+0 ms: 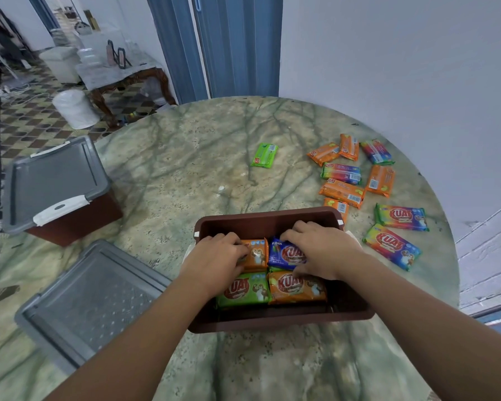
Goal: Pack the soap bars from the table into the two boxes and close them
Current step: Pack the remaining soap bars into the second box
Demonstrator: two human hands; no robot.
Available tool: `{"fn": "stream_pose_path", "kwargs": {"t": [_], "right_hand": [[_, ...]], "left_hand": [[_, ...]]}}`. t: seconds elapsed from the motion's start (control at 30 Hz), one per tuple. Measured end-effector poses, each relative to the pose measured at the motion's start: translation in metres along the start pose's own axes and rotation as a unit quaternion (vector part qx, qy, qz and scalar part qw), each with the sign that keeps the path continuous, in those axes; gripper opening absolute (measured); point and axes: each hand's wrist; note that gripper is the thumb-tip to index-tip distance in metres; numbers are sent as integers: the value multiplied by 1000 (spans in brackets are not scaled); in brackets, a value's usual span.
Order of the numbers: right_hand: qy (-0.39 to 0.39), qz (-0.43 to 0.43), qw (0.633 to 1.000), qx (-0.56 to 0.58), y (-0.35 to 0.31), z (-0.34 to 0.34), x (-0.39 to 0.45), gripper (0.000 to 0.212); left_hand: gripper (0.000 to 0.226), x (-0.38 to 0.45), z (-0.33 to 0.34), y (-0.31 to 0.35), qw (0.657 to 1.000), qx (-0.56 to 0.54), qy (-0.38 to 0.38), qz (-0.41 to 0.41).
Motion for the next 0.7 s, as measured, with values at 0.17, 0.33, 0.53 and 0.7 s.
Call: {"fn": "stream_pose_path", "kwargs": {"t": [0.17, 0.33, 0.53, 0.7], "right_hand": [[-11, -41, 999, -29, 3, -1, 2, 69], [-13, -58, 997, -38, 2, 0, 4, 63], [-11, -64, 997, -38, 1, -1, 6, 63], [-10, -60, 998, -32, 1, 0, 6, 63]], "left_hand": [[42, -1, 0, 0, 1000, 10, -12, 4], [46, 1, -2, 1, 999, 34, -35, 7], [40, 1, -1, 2, 998, 49, -46, 15], [42, 1, -1, 2, 997, 50, -48, 23]]}}
Point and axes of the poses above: each hand's wrist, its own x-axis towards the middle knuckle, its own z-axis out of the palm, y = z × x, and after that the axes turned 8 degrees about -x, right-handed
